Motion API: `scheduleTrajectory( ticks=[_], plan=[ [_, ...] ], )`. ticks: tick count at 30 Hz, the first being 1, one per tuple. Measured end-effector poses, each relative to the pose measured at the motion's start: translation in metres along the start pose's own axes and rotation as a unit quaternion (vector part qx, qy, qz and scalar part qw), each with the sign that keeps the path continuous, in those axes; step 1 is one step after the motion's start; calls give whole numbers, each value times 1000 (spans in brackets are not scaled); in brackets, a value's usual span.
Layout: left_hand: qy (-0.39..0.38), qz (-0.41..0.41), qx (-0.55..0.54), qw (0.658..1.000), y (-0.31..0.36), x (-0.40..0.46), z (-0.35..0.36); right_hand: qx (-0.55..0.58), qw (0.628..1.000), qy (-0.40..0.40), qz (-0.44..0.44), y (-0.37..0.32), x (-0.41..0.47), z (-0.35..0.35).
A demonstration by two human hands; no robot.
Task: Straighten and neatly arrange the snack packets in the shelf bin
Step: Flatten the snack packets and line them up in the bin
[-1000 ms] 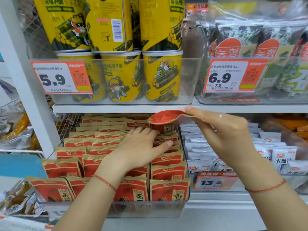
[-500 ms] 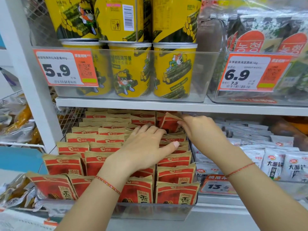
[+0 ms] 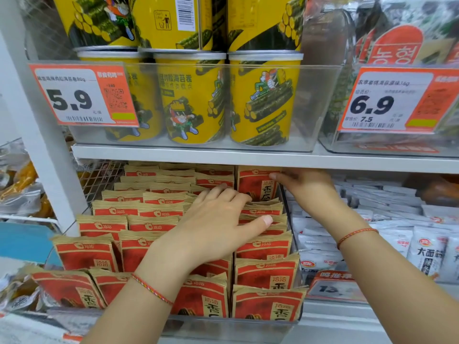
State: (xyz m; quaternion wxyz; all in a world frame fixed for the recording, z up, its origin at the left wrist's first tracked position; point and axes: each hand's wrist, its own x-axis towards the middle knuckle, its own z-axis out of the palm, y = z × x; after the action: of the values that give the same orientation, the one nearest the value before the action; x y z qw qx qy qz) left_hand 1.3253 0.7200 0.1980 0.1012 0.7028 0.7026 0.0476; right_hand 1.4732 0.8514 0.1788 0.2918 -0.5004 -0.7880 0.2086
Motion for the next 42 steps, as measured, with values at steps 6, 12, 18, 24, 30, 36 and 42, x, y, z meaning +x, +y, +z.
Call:
scheduleTrajectory(
  ticks=[6, 12, 18, 24, 30, 36, 42],
  plan=[
    [5, -1, 0, 1000, 0, 0, 1, -111, 992, -55, 39, -12, 15, -1],
    [4, -3, -5, 1000, 0, -1, 1, -164, 982, -88, 37, -15, 19, 2],
    [6, -2, -9, 1000, 0, -2, 1, -215, 969, -120, 20, -15, 15, 4],
    [15, 0, -25, 1000, -1, -3, 2, -162, 978, -129, 27, -14, 15, 1],
    [48, 17, -43, 998, -3, -1, 3, -116, 989, -83, 39, -10, 17, 4],
    [59, 18, -49, 997, -4, -4, 0, -93, 989, -112, 37, -9, 17, 0],
    [81, 43, -24, 996, -3, -6, -1, 40, 984, -174, -2, -6, 2, -32]
  ],
)
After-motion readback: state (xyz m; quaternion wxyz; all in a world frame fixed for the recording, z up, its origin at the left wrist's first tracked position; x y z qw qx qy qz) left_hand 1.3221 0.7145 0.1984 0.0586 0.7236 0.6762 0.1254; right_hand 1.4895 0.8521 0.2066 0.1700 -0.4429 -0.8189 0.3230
